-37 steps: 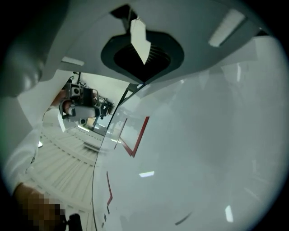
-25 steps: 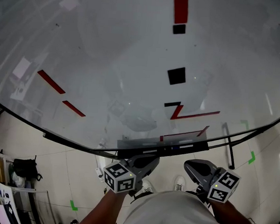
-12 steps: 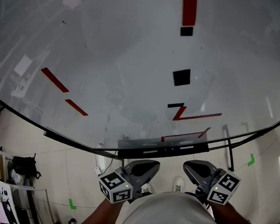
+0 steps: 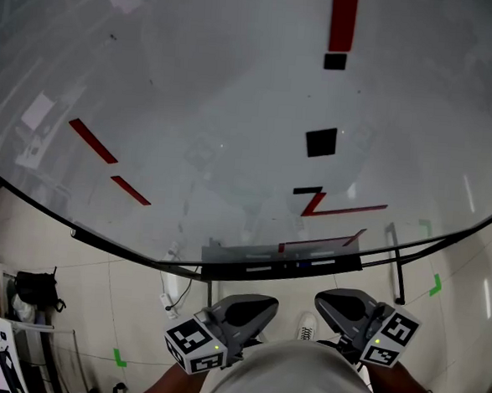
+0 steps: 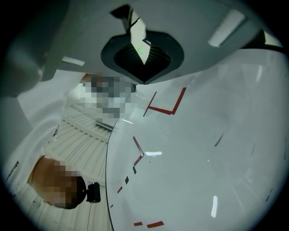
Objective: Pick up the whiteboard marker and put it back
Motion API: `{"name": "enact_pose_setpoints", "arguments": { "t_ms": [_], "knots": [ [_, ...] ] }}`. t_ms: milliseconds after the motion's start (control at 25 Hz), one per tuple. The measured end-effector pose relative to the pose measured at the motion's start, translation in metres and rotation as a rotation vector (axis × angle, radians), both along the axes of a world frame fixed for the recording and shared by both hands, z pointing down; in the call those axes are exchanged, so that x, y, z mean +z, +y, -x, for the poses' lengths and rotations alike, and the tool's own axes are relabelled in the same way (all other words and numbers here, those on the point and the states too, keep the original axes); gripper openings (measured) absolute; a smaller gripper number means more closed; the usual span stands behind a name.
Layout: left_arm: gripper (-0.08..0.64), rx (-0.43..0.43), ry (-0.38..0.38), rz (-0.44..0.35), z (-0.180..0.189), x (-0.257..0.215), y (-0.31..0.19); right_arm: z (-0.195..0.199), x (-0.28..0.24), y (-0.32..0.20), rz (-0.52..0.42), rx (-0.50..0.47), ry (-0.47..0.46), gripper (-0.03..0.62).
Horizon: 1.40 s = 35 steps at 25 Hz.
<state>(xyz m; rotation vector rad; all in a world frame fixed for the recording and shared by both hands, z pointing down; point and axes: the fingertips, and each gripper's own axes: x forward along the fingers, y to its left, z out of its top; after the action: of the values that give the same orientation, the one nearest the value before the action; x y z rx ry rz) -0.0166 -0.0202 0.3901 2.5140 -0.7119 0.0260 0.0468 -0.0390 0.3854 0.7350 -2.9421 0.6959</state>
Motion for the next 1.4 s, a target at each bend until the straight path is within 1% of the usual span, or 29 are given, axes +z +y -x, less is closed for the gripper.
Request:
{"name": "enact_pose_setpoints", "arguments": {
  "t_ms": [120,480,800,1080,1400],
  "knots": [
    [0.017,0.006,-0.01,-0.007,-0.001,0.001,0.0,0.002,0.0,0.001,-0.001,-0.006,0.001,0.002],
    [0.016,0.018,-0.004,-0.019,-0.002,-0.002,-0.001,0.002,0.001,0.001,0.0,-0.005,0.004,0.002],
    [0.017,0.03,-0.019,-0.037,-0.01,-0.007,-0.003,0.004,0.004,0.001,0.005,-0.011,0.015,0.002],
    [0.017,0.032,-0.02,-0.043,-0.008,-0.002,-0.002,0.002,0.002,0.0,0.003,-0.004,0.009,0.002],
    [0.017,0.049,-0.026,-0.046,-0.006,-0.009,0.001,0.004,-0.001,0.004,0.003,0.007,0.018,0.002]
  ]
}}
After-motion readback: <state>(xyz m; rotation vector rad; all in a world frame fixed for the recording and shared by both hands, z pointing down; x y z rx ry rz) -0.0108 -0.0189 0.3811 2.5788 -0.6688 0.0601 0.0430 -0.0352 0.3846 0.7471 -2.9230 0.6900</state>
